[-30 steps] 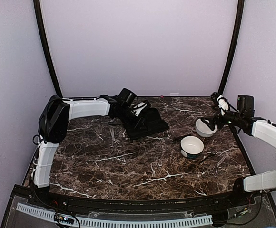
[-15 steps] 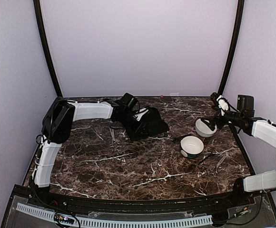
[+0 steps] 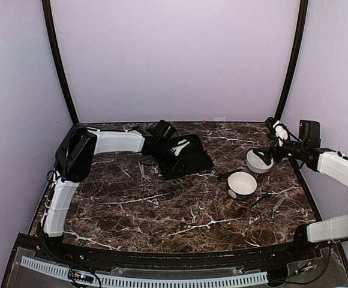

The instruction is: Sort the hair-cutting tools

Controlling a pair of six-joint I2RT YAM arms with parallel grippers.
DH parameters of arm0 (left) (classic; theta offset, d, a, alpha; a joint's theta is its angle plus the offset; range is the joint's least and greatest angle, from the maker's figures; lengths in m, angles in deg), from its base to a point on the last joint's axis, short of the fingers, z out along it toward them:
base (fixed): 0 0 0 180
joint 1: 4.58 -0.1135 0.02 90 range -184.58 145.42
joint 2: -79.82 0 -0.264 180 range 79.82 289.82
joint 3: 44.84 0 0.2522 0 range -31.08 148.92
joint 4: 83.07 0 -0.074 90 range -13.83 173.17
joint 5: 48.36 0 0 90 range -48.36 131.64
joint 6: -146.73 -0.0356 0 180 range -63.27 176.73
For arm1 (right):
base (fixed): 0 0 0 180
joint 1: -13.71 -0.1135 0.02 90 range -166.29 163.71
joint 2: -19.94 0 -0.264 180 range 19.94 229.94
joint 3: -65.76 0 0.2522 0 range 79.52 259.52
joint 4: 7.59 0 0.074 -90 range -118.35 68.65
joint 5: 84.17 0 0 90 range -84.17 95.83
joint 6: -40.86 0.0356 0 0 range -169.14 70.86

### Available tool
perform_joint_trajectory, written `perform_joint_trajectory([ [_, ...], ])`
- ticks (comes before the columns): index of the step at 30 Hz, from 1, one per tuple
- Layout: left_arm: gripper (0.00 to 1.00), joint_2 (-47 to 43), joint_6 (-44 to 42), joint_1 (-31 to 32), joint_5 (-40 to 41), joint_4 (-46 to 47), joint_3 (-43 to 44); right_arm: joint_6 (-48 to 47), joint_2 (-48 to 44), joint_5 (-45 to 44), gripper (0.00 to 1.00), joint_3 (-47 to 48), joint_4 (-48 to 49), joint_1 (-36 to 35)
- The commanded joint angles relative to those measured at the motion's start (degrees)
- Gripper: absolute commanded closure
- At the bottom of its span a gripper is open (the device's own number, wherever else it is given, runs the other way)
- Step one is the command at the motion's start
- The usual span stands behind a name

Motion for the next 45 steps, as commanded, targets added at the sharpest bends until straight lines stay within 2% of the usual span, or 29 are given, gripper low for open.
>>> perform_joint_trajectory([
  [1,0.72,-0.42,-2.51,0.82,-2.91,-0.2,0.52,-0.28,0.24,0.88,0.01,0.49,0.07,-0.28],
  [3,0.74,-0.36,-2.96,1.06,-1.6,0.15,0.21,-0.31,0.26,0.89,0.01,0.52,0.13,-0.22],
  [7,0.85,-0.37,-3.71,1.48,1.99,0.4,0.02,-0.38,0.36,0.9,0.01,0.47,0.09,-0.22],
  [14,1.0,-1.02,-5.23,2.28,2.39,-1.84,0.31,-0.4,0.5,0.93,0.01,0.47,0.07,-0.21],
  [20,1.0,-4.78,-8.03,4.66,3.09,-5.77,-2.31,-0.52,0.57,1.0,0.01,0.39,0.05,-0.21],
  [29,1.0,-15.52,-9.89,9.06,3.05,-6.49,-17.15,-0.73,2.46,1.53,0.01,1.08,-0.74,-0.26],
  [33,1.0,-19.54,-9.97,12.1,1.38,-3.88,-23.65,-0.76,2.79,1.46,0.01,1.18,-0.89,-0.33],
  [45,1.0,-22.19,-7.15,17.21,3.56,-4.69,-31.28,-0.64,4.1,0.74,0.01,1.05,-0.77,-0.32],
])
